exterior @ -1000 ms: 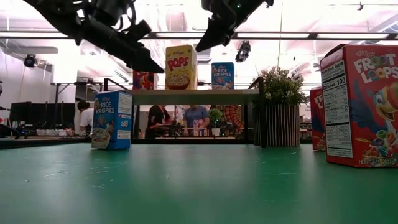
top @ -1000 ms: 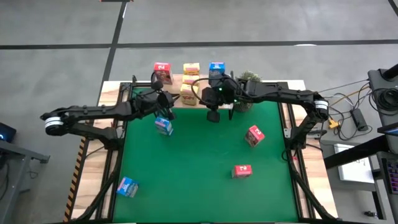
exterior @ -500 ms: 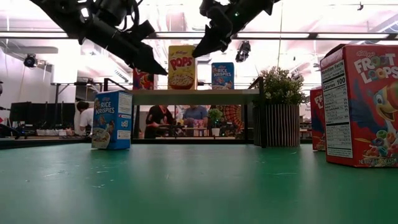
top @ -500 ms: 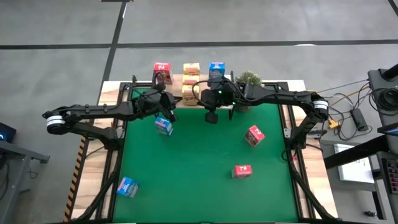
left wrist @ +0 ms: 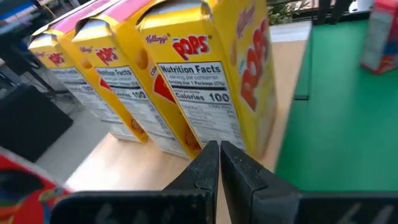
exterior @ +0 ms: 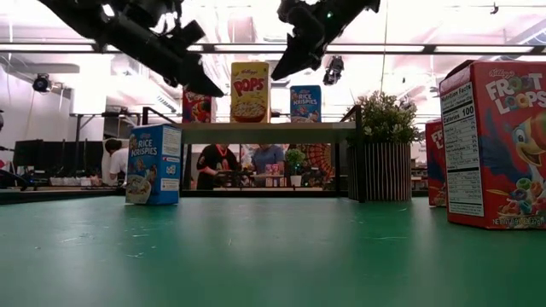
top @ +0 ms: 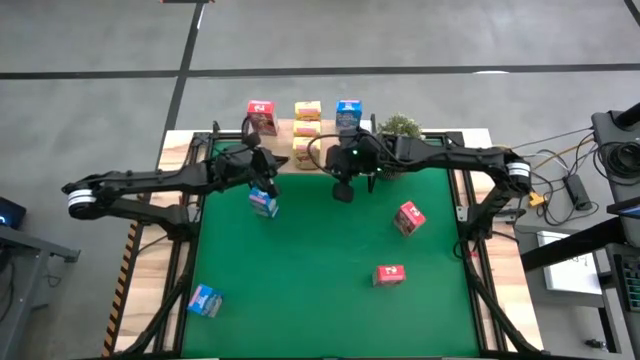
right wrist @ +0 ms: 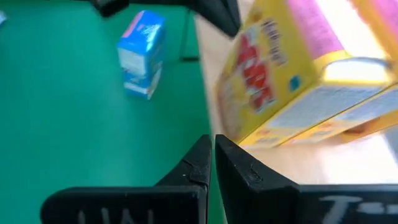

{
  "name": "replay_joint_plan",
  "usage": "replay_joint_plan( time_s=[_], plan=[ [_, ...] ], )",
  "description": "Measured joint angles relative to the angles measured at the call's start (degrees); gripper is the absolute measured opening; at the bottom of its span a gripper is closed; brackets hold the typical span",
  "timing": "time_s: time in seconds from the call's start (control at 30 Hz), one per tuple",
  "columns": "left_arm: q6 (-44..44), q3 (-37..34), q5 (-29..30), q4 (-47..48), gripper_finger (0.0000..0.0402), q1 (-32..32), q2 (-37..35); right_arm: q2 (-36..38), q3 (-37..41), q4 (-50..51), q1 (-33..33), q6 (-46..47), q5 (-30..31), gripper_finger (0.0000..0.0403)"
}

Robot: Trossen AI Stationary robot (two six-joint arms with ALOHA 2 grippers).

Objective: Stack cereal on shelf
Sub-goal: Put the top red cereal box on the shelf aligned with the other red cereal box

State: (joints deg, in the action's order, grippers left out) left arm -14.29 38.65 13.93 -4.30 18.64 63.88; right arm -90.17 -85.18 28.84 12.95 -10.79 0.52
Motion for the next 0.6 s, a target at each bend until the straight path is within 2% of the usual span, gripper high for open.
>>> replay_joint_plan(
  time_s=[0.13,0.23,0.43,0.6],
  plan=[
    [5.1,0.0,-0.3,4.5,0.0000,-2.8,-4.7,0.6,-1.6,6.6,-2.9,5.4,-0.6,0.0013],
    [8.4,-0.3,-3.4,5.4,0.0000,-6.7,-7.5,0.8,-2.6,10.7,-6.1,10.5,-0.9,0.0013],
    [10.6,-1.4,-4.6,5.3,0.0000,-18.9,-11.1,0.8,-3.2,20.9,-13.2,22.6,-1.0,0.0013],
    [11.0,-1.5,-4.6,5.2,0.0000,-28.3,-11.5,0.8,-3.3,32.1,-15.8,34.4,-0.6,0.0013]
  ],
)
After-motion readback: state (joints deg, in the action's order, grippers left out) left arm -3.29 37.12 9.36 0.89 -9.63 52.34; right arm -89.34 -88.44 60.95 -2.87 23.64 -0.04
